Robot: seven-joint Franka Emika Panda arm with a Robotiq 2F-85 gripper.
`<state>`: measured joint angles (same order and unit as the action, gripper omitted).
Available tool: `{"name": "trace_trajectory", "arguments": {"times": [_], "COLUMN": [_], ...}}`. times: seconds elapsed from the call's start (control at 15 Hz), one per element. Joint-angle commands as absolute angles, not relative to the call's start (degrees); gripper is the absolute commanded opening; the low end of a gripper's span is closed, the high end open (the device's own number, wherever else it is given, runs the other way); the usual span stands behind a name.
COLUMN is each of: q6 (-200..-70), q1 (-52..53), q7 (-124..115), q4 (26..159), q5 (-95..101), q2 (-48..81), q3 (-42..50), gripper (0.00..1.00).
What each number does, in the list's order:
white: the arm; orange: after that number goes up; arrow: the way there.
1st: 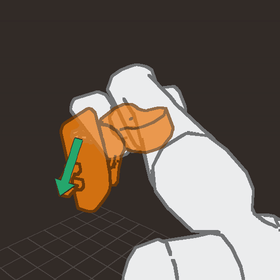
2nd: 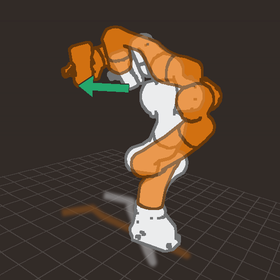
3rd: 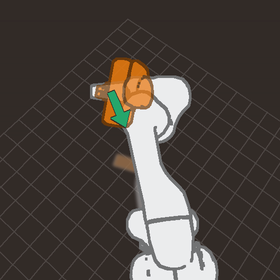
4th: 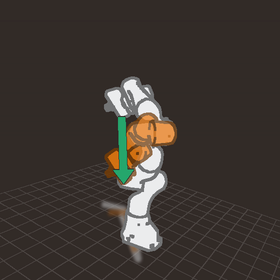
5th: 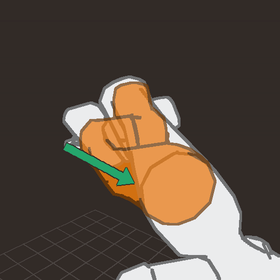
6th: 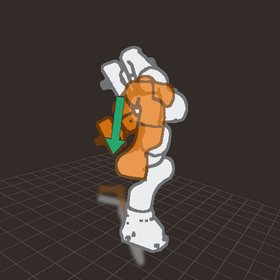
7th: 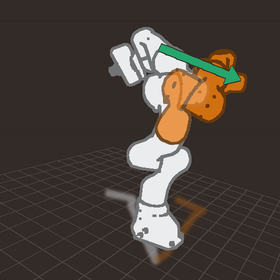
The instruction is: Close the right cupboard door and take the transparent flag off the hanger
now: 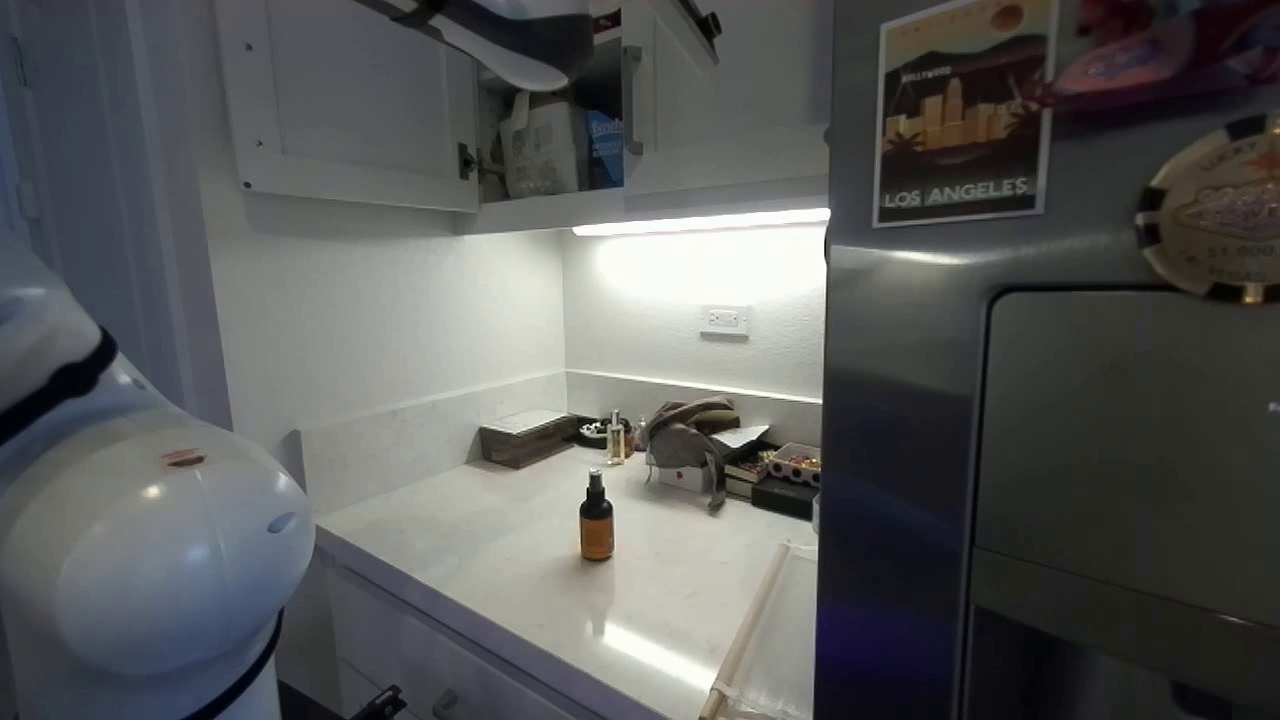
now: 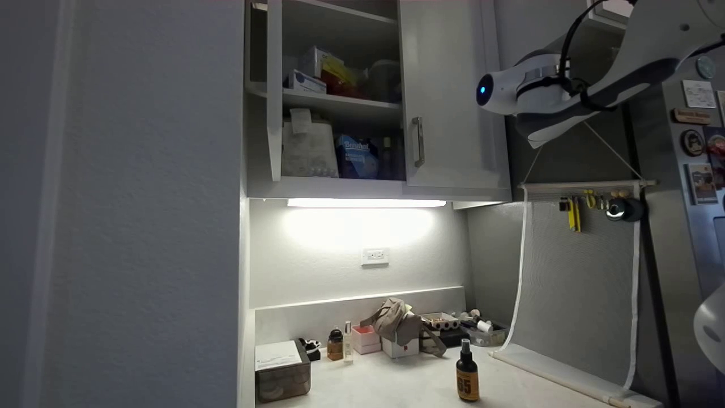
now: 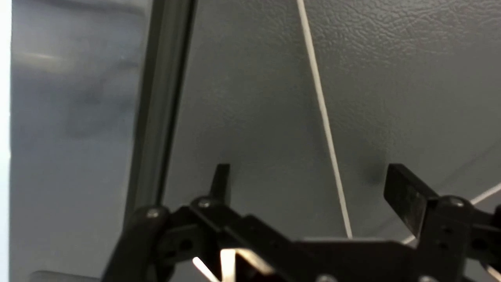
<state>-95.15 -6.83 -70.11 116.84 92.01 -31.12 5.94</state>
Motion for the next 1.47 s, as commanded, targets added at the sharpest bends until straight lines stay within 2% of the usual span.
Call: {"name": "trace_trajectory", "arguments": {"times": [0.0,0.07,0.13,0.73,1.4], "q6": [-94.2,-94.2,-94.3,-93.4,-93.4], "q1": [-6.3,-6.2,-6.2,-5.4,-4.8], "q7": [-71.9,-72.0,-72.0,-72.1,-77.5], "q4": [116.9,116.9,116.9,117.1,115.6], "q5": [93.9,94.0,94.2,95.1,95.3], "q2": [-30.9,-30.9,-31.0,-31.1,-31.1], "q3": [6.3,6.3,6.4,6.2,5.9], "gripper": [0.88,0.74,0.65,0.0,0.0]}}
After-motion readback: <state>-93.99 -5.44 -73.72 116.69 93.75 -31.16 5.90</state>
